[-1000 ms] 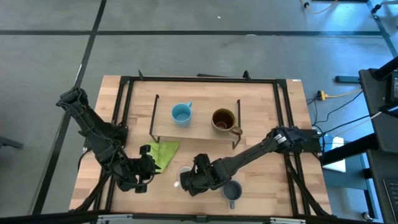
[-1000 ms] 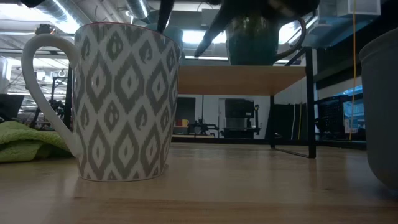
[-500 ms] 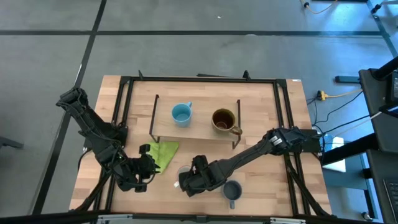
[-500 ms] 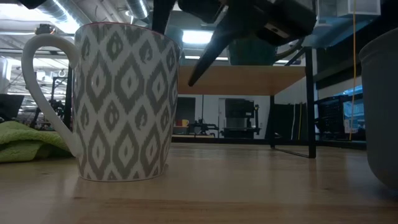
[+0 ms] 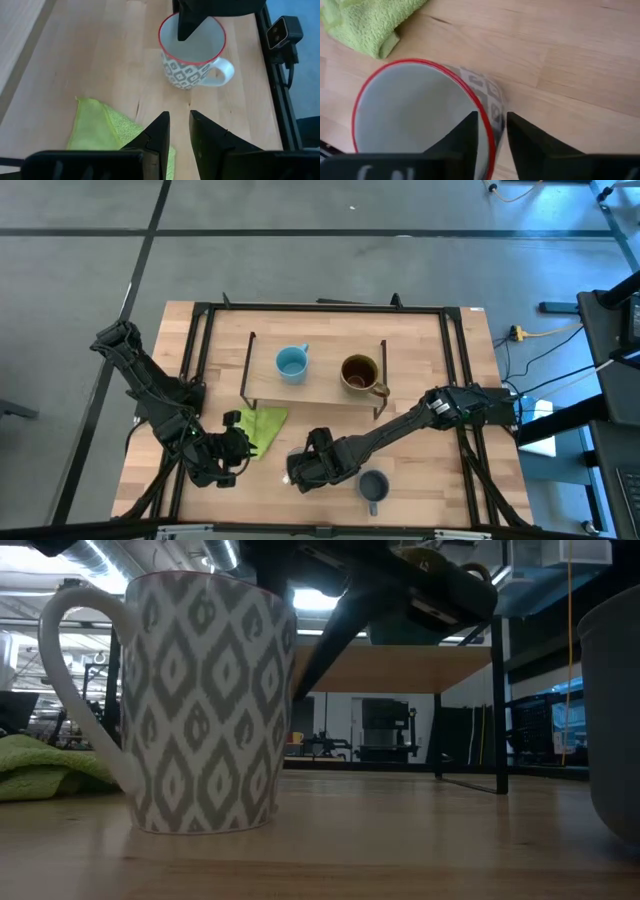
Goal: Stack small to large cups/mugs on shelf
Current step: Put the gray patterned mug on the shelf
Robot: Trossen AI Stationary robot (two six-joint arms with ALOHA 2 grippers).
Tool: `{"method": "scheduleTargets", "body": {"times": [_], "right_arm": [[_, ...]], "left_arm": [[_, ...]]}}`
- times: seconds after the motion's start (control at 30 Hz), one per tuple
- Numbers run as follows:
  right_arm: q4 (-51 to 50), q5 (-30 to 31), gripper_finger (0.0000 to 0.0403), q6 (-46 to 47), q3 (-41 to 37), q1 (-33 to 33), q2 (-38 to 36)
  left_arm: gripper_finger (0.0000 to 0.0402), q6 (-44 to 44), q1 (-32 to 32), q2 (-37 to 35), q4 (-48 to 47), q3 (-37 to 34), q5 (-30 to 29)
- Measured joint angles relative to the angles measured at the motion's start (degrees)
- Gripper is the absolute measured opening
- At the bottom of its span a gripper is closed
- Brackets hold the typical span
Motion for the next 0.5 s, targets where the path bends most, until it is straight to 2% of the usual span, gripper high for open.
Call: {"method": "scheduleTargets", "body": {"times": [0.27, 0.5], "right_arm": [[0.2, -0.1, 0.0042, -0.4, 0.0, -0.3, 0.0], [1.9, -0.1, 0.004, -1.1, 0.0, -0.4, 0.0]], "left_arm": [[0.0069, 1.1, 0.2, 0.0, -0.1, 0.0, -0.6], [0.0069, 1.1, 1.1, 0.0, -0.5, 0.0, -0.6]]}}
